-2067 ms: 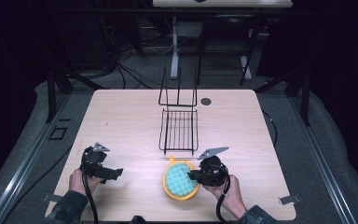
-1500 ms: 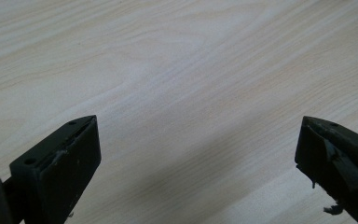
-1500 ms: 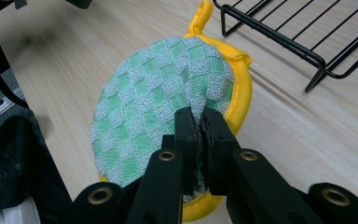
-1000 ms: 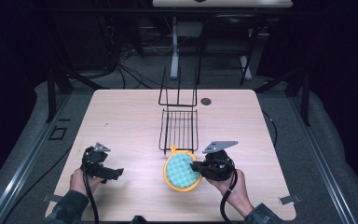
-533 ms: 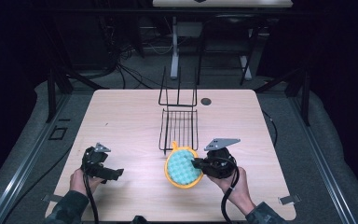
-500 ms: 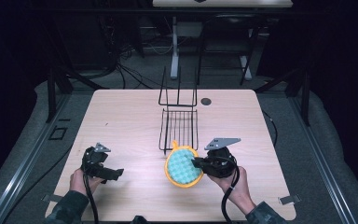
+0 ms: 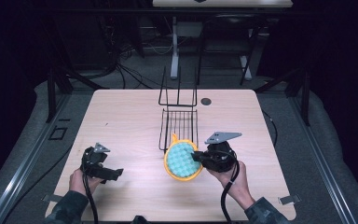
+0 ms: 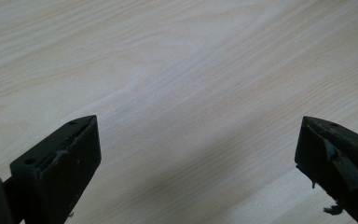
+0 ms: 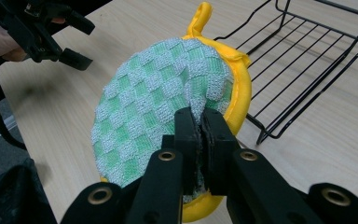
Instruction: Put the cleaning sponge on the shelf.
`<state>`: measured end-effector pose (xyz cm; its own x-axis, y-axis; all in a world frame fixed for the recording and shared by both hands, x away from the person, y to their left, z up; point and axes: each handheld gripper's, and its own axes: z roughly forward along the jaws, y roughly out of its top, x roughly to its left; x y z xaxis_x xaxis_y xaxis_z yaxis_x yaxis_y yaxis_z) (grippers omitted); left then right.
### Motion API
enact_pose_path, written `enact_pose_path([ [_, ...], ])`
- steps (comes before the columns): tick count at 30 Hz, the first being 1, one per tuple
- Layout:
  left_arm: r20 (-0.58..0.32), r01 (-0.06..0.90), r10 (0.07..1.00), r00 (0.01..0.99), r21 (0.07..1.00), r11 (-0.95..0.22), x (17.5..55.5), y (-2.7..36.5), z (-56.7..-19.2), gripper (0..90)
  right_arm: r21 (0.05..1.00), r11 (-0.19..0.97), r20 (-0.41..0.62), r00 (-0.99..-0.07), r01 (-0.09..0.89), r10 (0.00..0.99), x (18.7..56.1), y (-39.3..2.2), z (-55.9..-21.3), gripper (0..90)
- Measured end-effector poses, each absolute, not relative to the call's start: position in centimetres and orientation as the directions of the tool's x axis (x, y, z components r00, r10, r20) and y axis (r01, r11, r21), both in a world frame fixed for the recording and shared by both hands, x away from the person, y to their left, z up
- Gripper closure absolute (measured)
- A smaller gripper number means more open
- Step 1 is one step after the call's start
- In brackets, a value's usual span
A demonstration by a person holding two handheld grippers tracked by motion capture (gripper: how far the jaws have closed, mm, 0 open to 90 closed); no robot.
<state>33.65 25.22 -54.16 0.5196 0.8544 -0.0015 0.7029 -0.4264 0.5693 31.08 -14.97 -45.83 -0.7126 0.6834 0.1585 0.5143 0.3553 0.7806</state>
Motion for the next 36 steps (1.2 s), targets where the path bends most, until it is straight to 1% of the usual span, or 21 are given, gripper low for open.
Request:
enact_pose_path([
  [18,-0.001,0.703,0.858,0.514,0.574,-0.42,33.6,25.3,-54.3,0.4,0.796,0.334,0.142,-0.692,0.505,0.708,32.9,-14.9,-45.5,86.4],
  [29,-0.003,0.702,0.853,0.522,0.57,-0.427,33.6,25.2,-54.2,0.6,0.798,0.337,0.115,-0.676,0.499,0.728,34.3,-14.3,-45.9,86.4],
  [36,-0.004,0.701,0.852,0.523,0.571,-0.428,33.6,25.3,-54.3,0.6,0.799,0.325,0.122,-0.665,0.506,0.736,35.0,-14.1,-46.2,86.4],
])
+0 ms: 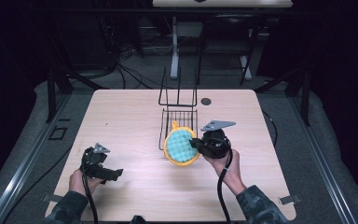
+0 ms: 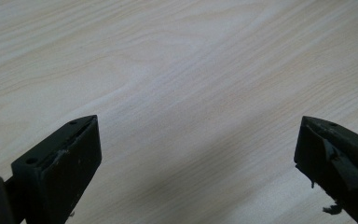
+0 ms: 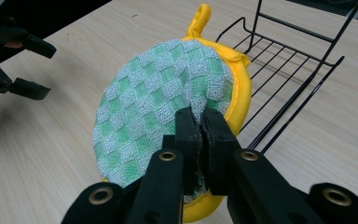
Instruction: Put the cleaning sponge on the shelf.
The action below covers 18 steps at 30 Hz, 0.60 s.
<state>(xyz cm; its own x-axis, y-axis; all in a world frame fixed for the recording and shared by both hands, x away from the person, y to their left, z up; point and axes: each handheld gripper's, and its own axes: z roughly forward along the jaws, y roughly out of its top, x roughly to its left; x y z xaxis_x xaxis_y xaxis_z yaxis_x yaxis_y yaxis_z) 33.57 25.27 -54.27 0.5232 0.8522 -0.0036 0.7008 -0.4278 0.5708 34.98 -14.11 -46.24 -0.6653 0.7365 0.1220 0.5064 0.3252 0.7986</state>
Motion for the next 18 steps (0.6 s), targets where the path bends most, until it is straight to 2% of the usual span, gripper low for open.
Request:
enact_pose_path([
  [18,0.001,0.689,0.854,0.521,0.59,-0.421,33.3,25.1,-54.3,0.0,0.816,0.28,0.125,-0.629,0.505,0.767,37.1,-13.7,-46.7,86.4],
])
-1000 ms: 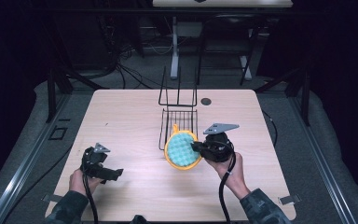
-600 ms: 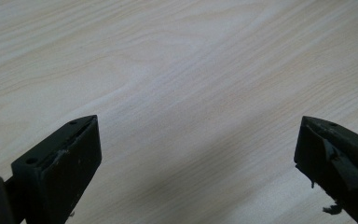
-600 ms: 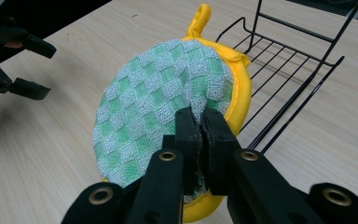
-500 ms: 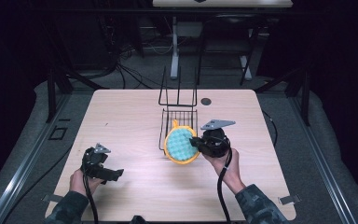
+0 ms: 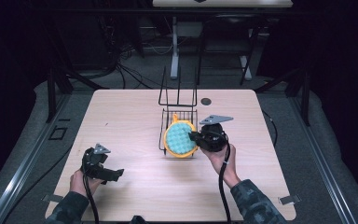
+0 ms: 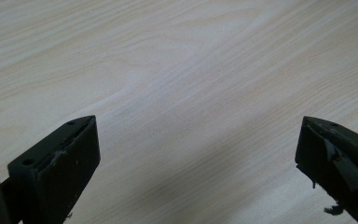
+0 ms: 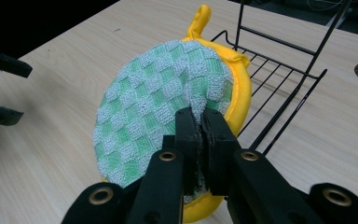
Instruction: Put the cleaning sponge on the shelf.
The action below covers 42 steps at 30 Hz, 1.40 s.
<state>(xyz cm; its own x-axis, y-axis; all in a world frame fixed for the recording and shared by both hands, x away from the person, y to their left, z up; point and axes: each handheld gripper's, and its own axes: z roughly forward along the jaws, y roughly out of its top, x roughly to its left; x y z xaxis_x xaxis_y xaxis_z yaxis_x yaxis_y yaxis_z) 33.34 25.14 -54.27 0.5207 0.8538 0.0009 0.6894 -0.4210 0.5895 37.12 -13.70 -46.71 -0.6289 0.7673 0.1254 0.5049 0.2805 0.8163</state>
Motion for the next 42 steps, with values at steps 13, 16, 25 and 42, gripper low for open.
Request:
enact_pose_path([
  [13,-0.004,0.691,0.851,0.525,0.587,-0.423,33.3,25.4,-54.3,0.0,0.838,0.222,0.137,-0.586,0.499,0.799,38.1,-13.1,-47.2,86.2],
  [16,-0.003,0.688,0.851,0.526,0.59,-0.423,33.3,25.3,-54.3,0.0,0.839,0.212,0.136,-0.571,0.5,0.81,38.4,-13.1,-47.4,86.2],
  [25,0.004,0.687,0.852,0.524,0.589,-0.425,33.3,25.4,-54.4,0.0,0.834,0.168,0.178,-0.544,0.526,0.82,39.0,-13.0,-48.1,86.4],
  [42,0.009,0.688,0.852,0.523,0.585,-0.429,33.3,25.4,-54.4,0.1,0.83,0.095,0.218,-0.476,0.55,0.852,39.8,-12.4,-49.1,87.3],
])
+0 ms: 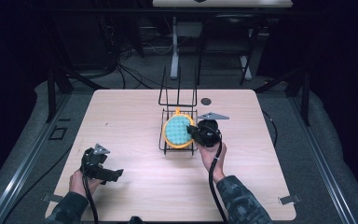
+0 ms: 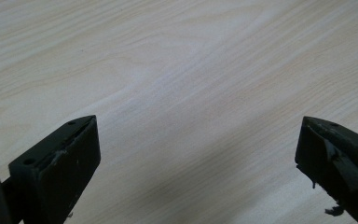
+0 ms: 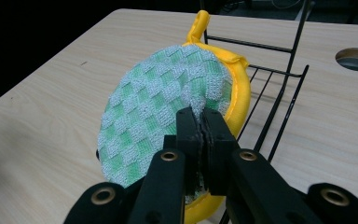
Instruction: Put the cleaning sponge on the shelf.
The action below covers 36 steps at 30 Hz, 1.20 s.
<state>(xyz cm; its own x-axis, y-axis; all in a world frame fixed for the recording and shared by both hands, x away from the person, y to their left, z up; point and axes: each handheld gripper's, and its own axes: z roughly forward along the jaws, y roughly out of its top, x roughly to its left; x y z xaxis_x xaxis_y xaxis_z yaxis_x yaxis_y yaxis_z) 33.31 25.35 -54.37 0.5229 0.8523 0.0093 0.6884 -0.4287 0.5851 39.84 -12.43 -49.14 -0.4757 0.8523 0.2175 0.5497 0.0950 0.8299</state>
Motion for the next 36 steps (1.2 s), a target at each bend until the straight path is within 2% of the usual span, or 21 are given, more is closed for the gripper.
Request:
enact_pose_path([
  [9,0.008,0.691,0.852,0.523,0.581,-0.43,33.4,25.3,-54.5,0.1,0.813,0.031,0.277,-0.434,0.582,0.857,40.8,-12.5,-50.3,87.3],
  [36,0.007,0.697,0.85,0.527,0.568,-0.437,33.5,25.3,-54.6,0.1,0.774,-0.023,0.311,-0.35,0.632,0.884,41.9,-12.3,-52.6,87.3],
])
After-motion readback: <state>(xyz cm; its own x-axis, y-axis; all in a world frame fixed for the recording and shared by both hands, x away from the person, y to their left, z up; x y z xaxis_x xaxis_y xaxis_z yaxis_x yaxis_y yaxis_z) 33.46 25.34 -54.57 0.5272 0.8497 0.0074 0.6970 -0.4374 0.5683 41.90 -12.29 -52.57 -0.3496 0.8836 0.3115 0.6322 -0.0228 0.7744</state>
